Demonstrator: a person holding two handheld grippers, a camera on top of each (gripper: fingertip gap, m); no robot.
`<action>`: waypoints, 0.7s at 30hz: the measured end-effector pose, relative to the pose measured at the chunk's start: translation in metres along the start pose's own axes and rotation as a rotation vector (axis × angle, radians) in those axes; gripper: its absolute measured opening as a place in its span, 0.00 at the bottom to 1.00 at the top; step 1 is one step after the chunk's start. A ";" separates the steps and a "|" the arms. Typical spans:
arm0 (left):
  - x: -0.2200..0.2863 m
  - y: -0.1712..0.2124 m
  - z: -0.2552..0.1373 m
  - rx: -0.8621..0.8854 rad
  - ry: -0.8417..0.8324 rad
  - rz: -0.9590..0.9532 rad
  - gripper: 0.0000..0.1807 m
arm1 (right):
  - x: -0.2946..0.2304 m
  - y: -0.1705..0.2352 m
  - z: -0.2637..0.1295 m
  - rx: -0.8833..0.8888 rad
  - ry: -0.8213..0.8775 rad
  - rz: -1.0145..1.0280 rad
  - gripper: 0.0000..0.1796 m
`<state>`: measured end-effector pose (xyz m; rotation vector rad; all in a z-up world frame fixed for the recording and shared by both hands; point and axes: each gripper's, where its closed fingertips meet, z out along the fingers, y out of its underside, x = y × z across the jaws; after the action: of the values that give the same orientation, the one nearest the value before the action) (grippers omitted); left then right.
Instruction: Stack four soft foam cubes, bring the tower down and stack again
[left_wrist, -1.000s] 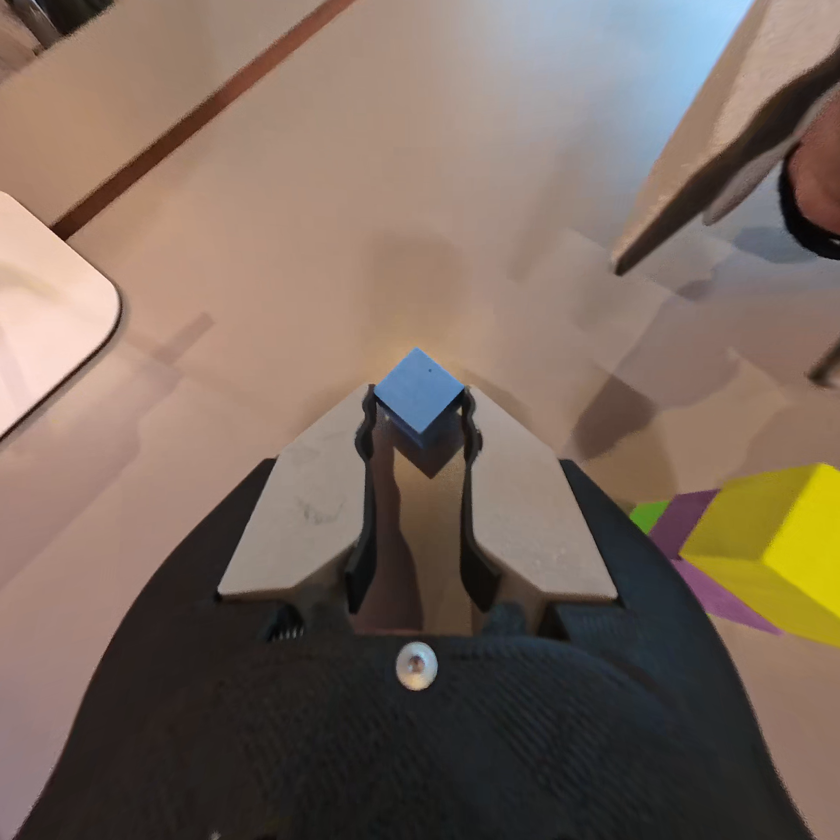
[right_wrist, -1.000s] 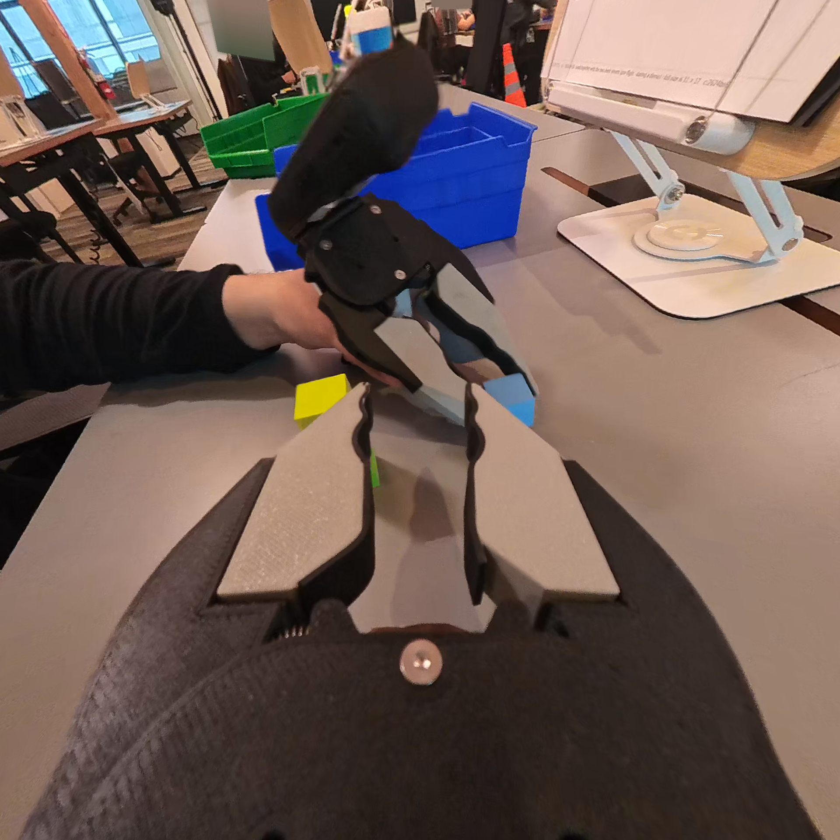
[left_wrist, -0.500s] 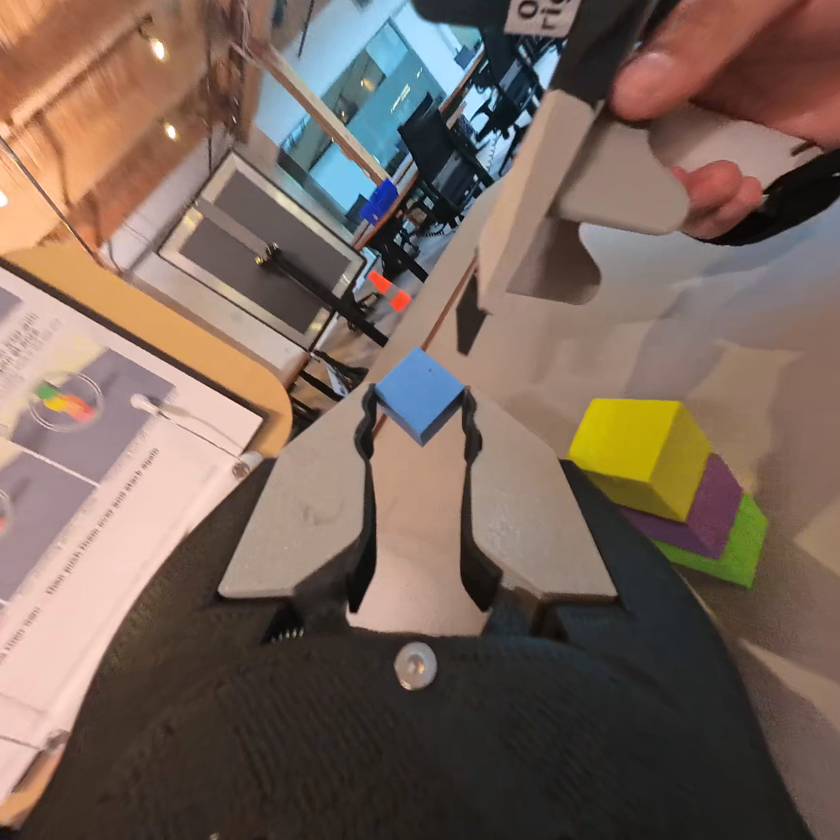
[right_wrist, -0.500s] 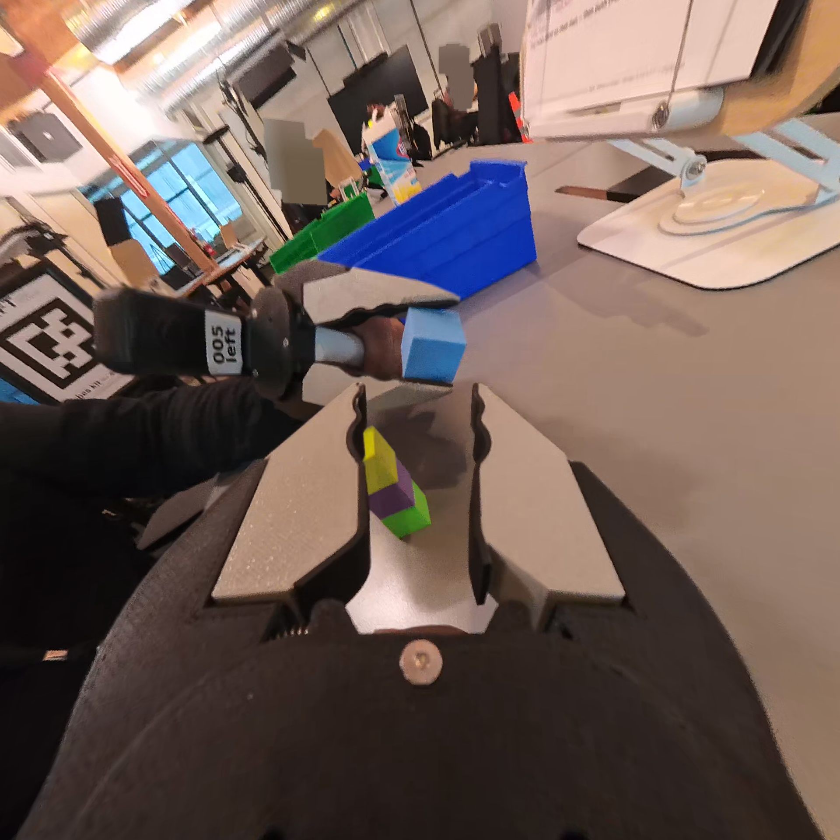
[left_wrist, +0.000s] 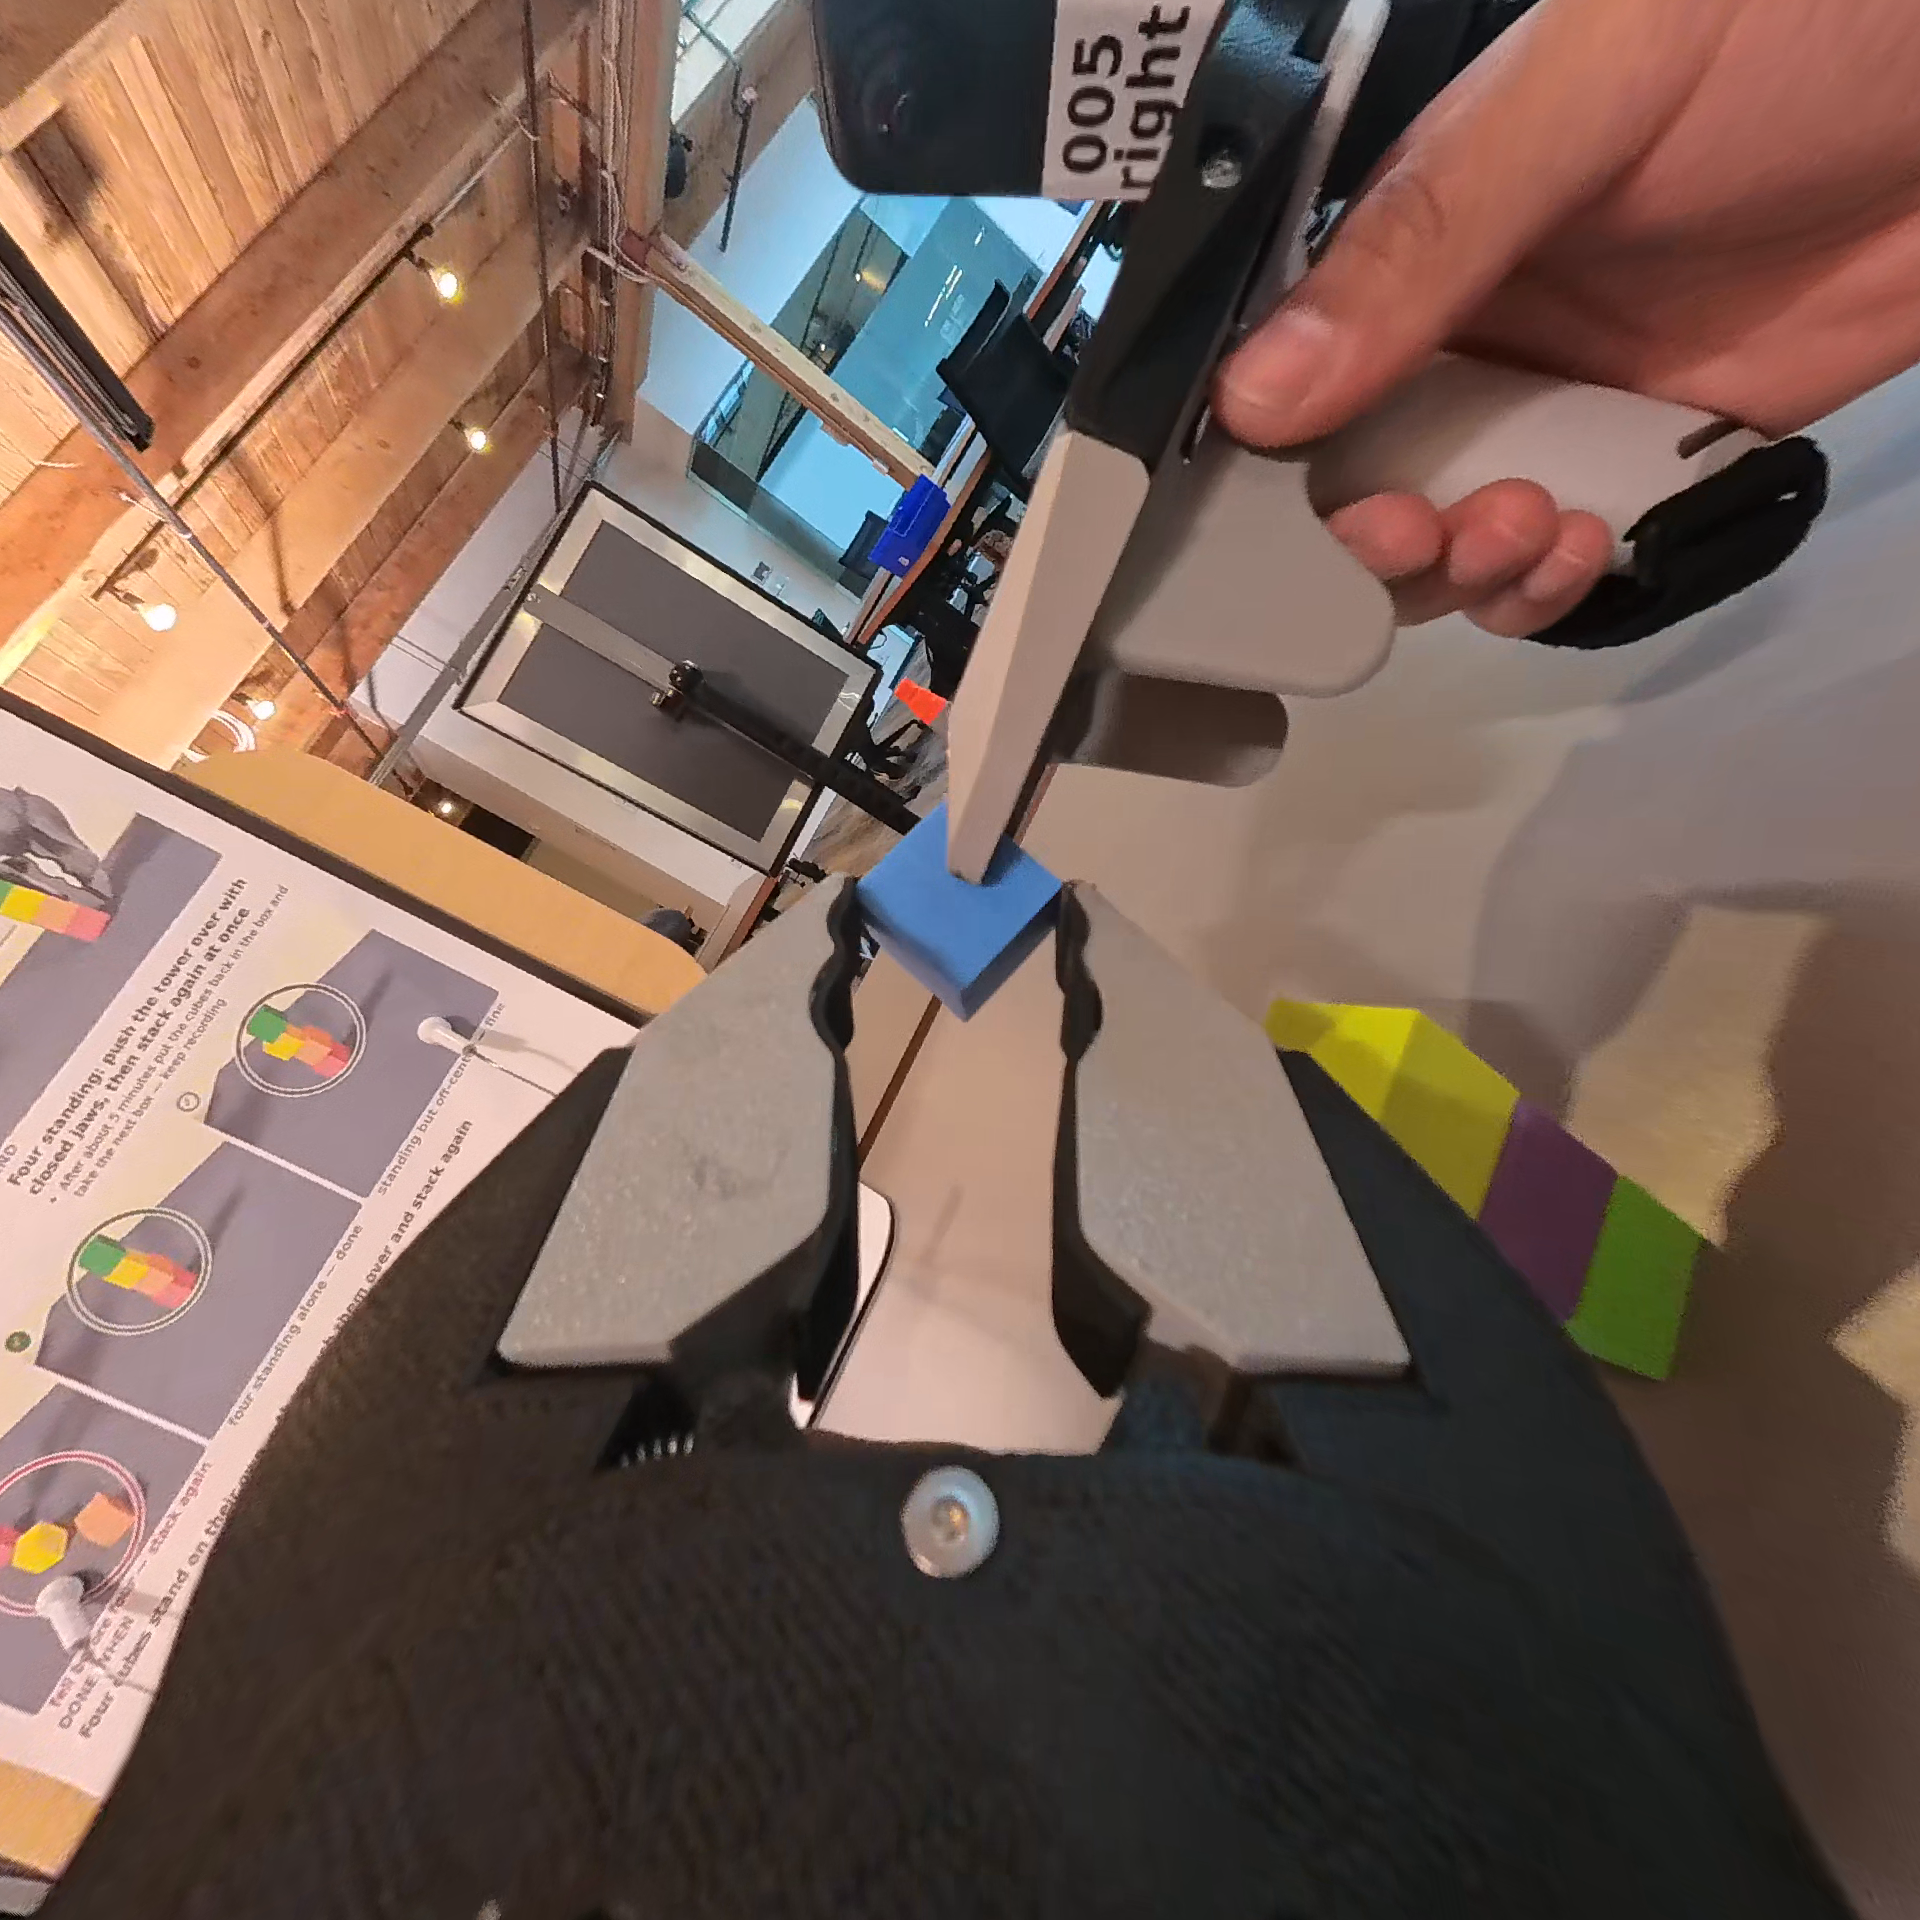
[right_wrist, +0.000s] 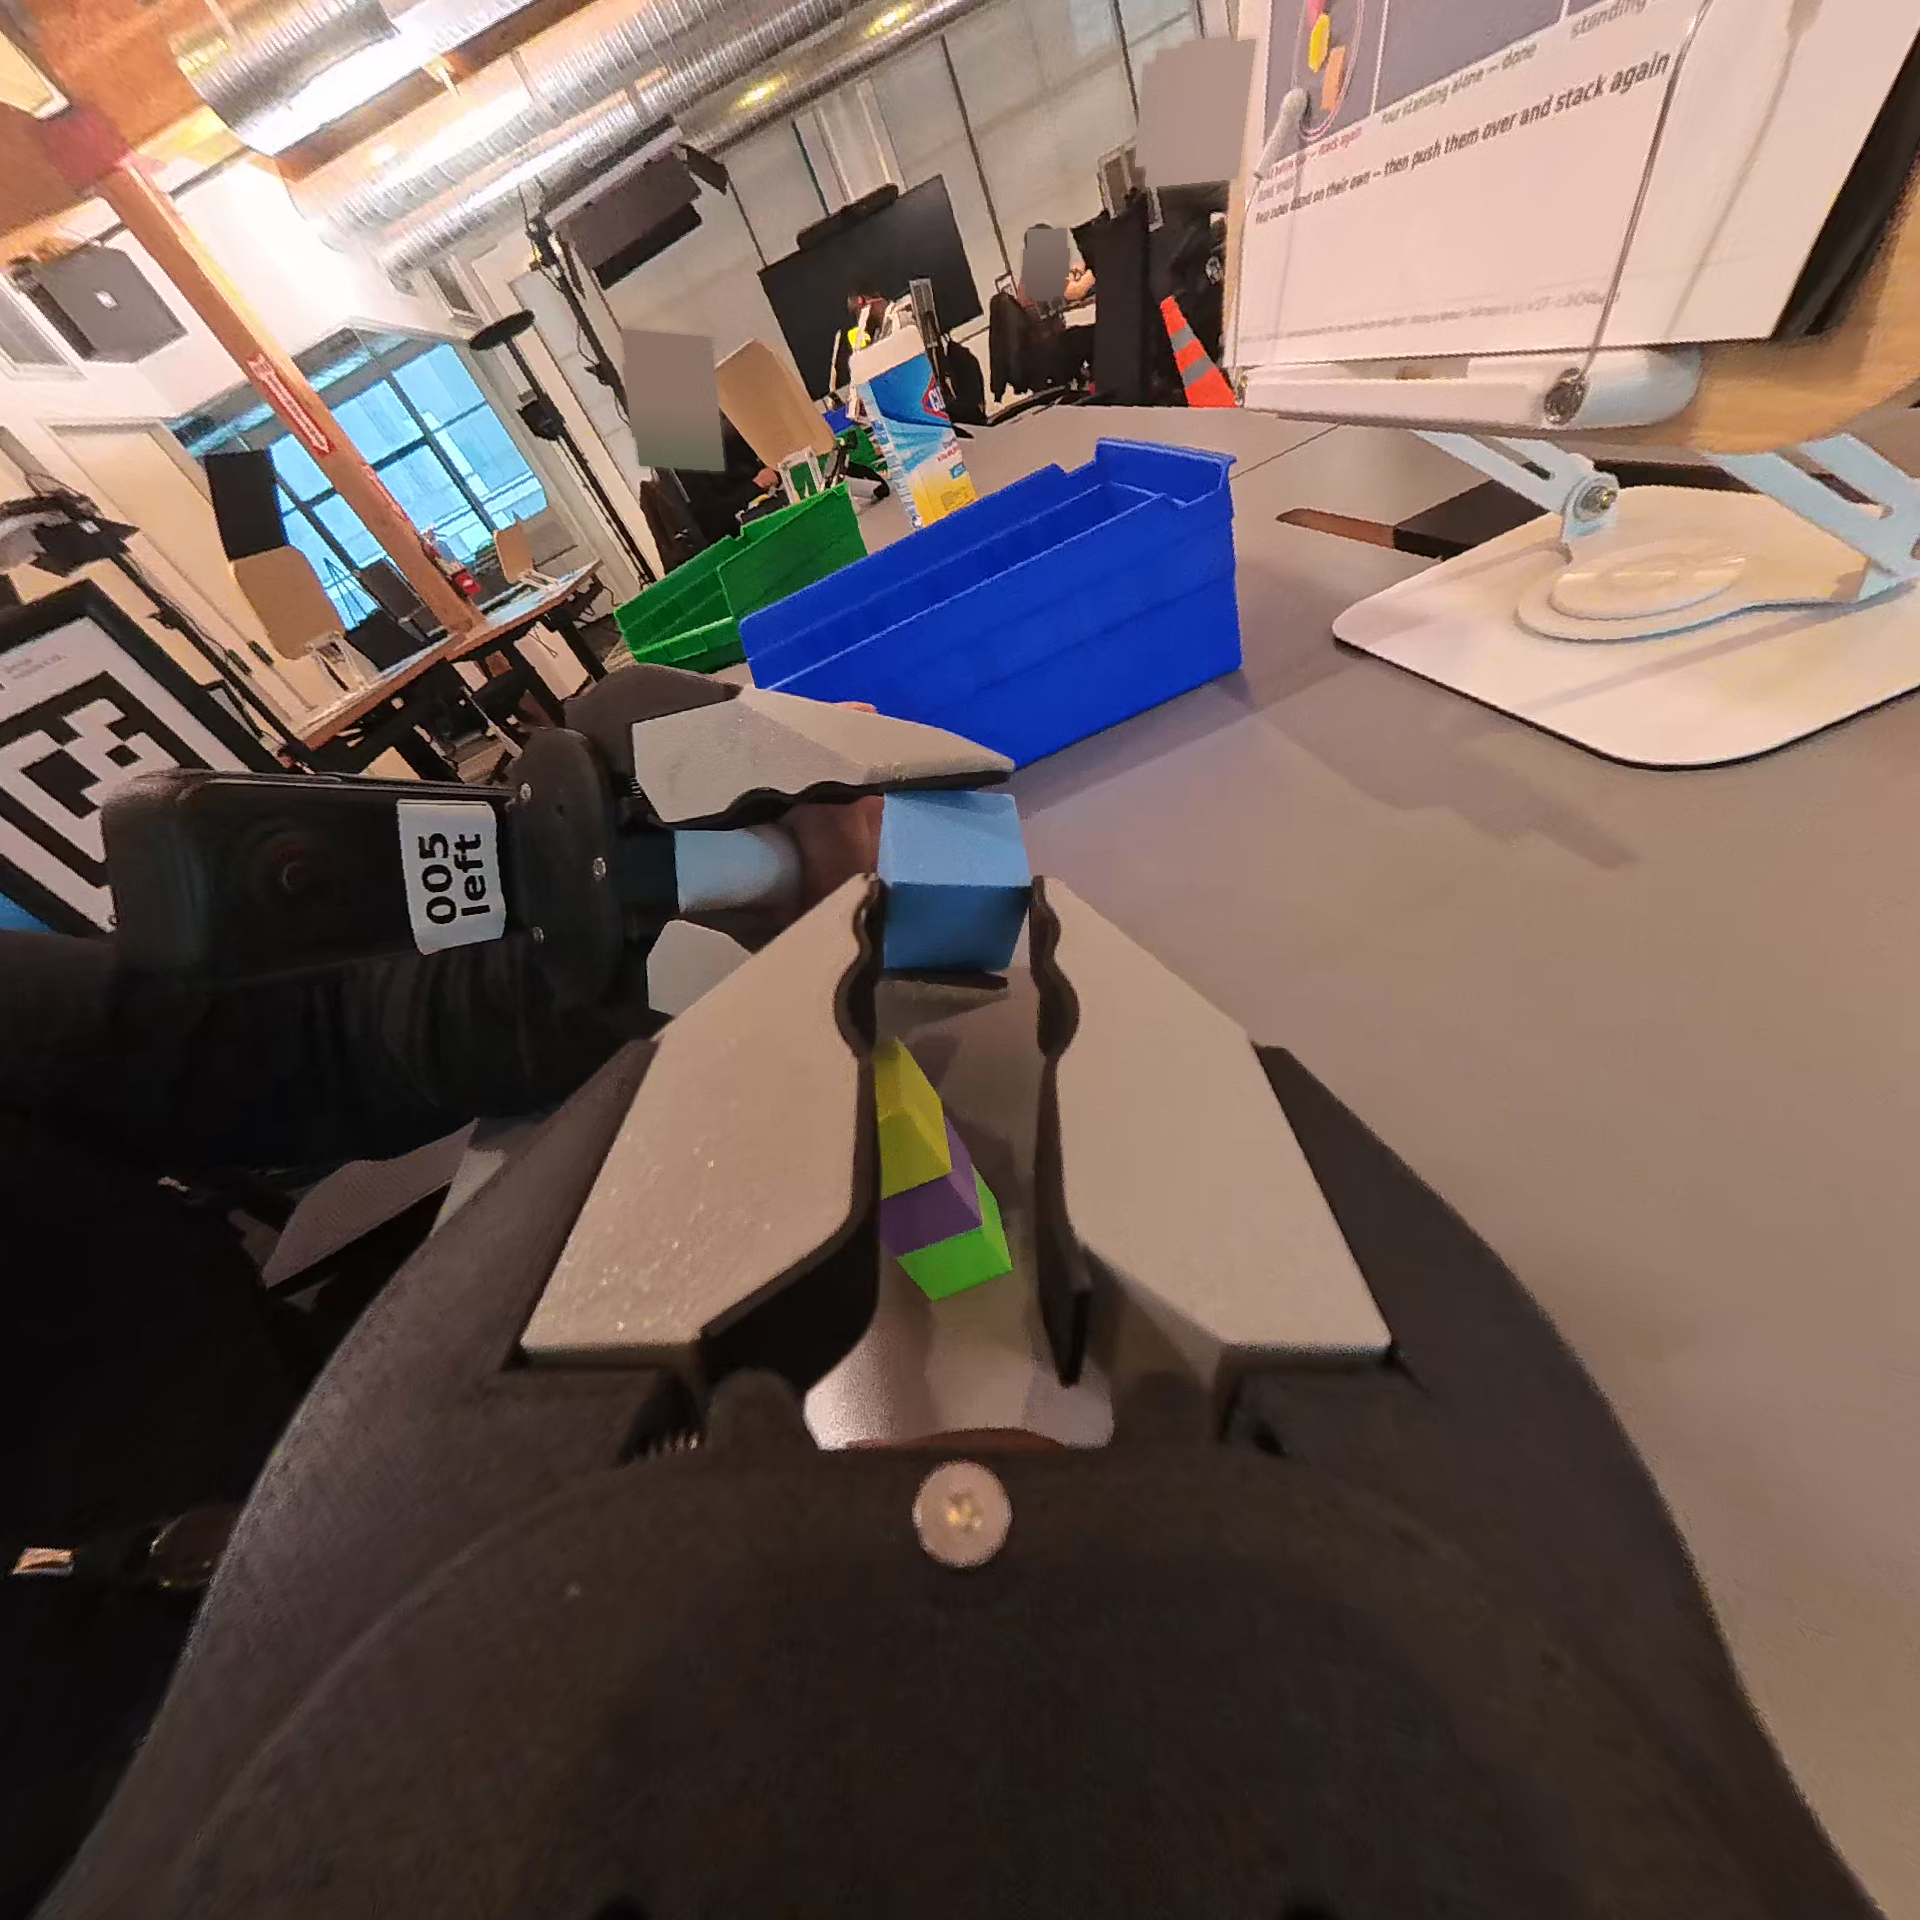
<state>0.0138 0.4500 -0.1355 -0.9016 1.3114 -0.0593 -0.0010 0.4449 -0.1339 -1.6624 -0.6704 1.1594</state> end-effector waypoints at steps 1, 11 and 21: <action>0.000 -0.001 0.000 -0.001 -0.004 0.002 0.20 | -0.001 0.000 0.000 -0.004 0.003 -0.006 0.14; 0.005 0.000 -0.008 -0.006 0.049 -0.053 0.18 | -0.005 0.002 -0.001 -0.047 0.024 -0.071 0.13; 0.011 -0.006 -0.024 0.013 0.114 -0.014 0.15 | -0.022 0.005 -0.003 -0.068 -0.033 -0.197 0.13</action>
<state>-0.0007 0.4270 -0.1405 -0.9070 1.4092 -0.1322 -0.0077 0.4241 -0.1299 -1.5972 -0.8822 1.0343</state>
